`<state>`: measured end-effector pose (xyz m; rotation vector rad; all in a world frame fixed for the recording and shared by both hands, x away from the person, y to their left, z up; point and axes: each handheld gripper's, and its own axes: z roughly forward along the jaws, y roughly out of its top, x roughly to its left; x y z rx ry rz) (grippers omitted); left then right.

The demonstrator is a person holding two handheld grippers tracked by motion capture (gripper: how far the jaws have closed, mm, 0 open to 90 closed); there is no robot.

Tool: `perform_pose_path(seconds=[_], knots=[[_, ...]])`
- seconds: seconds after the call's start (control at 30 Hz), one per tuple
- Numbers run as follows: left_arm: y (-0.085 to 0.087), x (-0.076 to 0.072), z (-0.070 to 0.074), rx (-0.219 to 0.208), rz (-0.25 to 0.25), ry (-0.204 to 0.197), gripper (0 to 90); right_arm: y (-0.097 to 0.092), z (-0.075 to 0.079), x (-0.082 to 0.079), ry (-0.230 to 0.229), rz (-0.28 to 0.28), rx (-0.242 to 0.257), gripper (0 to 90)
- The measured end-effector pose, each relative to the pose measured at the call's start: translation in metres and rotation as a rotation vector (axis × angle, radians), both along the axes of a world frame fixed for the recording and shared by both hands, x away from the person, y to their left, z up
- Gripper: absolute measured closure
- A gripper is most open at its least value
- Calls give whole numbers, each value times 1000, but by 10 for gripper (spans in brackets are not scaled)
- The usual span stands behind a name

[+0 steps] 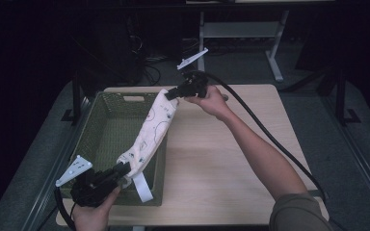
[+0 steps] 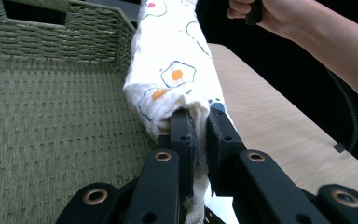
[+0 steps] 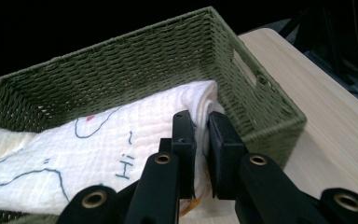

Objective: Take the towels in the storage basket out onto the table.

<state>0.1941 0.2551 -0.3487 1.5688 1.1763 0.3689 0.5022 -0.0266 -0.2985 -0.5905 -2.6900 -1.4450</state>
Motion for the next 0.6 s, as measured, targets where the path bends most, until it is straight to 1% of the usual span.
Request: perform_pose_path(seconds=[0.1, 0.13, 0.17, 0.2, 0.27, 0.33, 0.4, 0.43, 0.47, 0.6], knots=[[3, -3, -2, 1, 14, -1, 821, 10, -1, 4, 10, 12, -12, 818], [4, -4, -3, -3, 23, 0, 821, 13, -1, 4, 6, 14, -16, 818], [5, -5, -4, 3, 28, 0, 821, 18, -1, 5, 2, 19, -11, 818], [6, -6, -5, 0, 37, 1, 821, 22, -1, 6, 9, 25, -17, 818], [9, -7, -8, 2, 47, 3, 821, 31, -1, 8, 0, 33, -21, 818], [13, -8, -9, -2, 68, 4, 820, 39, -1, 10, 0, 46, -30, 818], [17, -8, -11, -3, 83, 6, 821, 48, -2, 10, 3, 43, -28, 817], [19, -8, -12, -12, 94, 7, 820, 52, -3, 12, 11, 51, -30, 817], [21, -7, -13, -6, 98, 5, 820, 56, -4, 13, 18, 53, -36, 817], [25, -6, -16, -4, 123, 4, 820, 67, -8, 17, 15, 51, -34, 817]])
